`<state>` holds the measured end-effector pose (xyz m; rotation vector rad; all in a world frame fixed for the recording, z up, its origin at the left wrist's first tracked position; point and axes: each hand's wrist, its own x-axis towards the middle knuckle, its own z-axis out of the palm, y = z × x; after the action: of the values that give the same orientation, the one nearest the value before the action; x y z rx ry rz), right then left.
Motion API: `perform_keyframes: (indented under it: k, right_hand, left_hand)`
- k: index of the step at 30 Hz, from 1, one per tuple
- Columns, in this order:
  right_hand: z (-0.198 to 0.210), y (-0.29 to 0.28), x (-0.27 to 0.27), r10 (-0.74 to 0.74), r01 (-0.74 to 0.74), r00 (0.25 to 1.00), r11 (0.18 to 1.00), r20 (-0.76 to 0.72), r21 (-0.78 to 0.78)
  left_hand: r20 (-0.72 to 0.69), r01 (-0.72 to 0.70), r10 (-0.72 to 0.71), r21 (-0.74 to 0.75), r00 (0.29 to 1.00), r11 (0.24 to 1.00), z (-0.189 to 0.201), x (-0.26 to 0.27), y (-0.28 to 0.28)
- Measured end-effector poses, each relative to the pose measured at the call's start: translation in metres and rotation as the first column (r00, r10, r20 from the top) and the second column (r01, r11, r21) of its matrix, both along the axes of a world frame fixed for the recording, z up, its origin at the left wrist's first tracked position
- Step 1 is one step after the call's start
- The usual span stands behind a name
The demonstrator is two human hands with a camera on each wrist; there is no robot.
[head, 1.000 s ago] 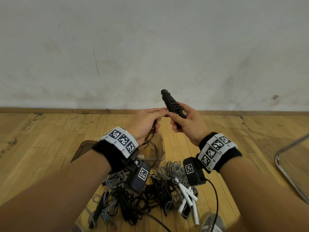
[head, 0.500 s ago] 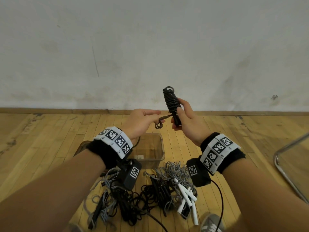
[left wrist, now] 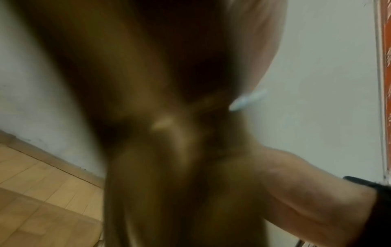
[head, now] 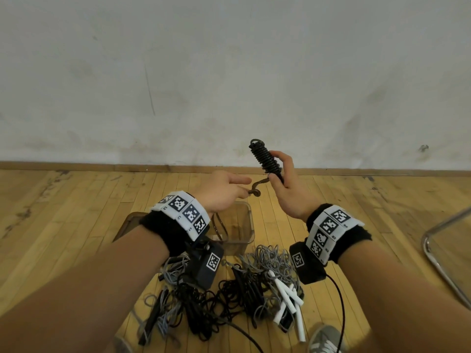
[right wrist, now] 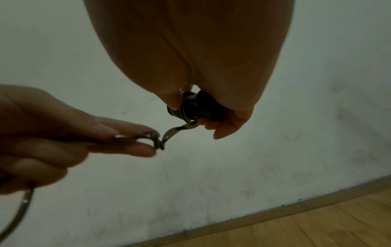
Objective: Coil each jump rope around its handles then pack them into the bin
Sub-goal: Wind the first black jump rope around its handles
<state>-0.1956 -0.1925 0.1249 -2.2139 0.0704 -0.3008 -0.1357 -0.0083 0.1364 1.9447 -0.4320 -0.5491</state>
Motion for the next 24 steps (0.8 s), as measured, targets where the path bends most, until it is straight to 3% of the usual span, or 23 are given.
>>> perform_keyframes:
  k: [3, 7, 12, 16, 18, 22, 24]
  right_hand:
    - [0.002, -0.002, -0.001, -0.045, 0.046, 0.999, 0.999, -0.021, 0.009]
    - [0.012, 0.004, -0.003, -0.046, 0.049, 0.997, 0.998, 0.057, -0.041]
    - [0.008, 0.003, 0.001, -0.079, 0.073, 0.997, 0.976, -0.02, -0.204]
    - [0.01, 0.002, 0.0, -0.072, 0.058, 0.995, 0.979, -0.07, -0.195]
    - [0.01, 0.002, -0.001, -0.053, 0.04, 0.995, 0.988, -0.089, -0.151]
    - [0.009, 0.005, -0.005, -0.015, 0.048, 0.989, 0.975, -0.149, 0.217]
    - [0.011, 0.008, -0.008, 0.019, 0.025, 0.988, 0.961, -0.156, 0.276]
  left_hand:
    - [0.016, -0.01, 0.011, -0.074, 1.0, 0.997, 0.006, -0.002, 0.003]
    - [0.061, -0.055, 0.069, -0.206, 0.996, 0.977, 0.013, -0.001, 0.004]
    - [0.082, -0.036, 0.05, -0.162, 0.995, 0.986, 0.01, 0.002, 0.001]
    - [0.1, -0.012, 0.03, -0.181, 0.995, 0.983, 0.01, 0.002, 0.001]
    - [0.118, 0.006, 0.017, -0.189, 0.993, 0.982, 0.011, 0.002, 0.001]
    - [0.169, 0.04, 0.001, -0.241, 0.986, 0.97, 0.013, 0.003, 0.003]
    - [0.205, 0.039, 0.011, -0.239, 0.979, 0.97, 0.013, 0.003, 0.003]
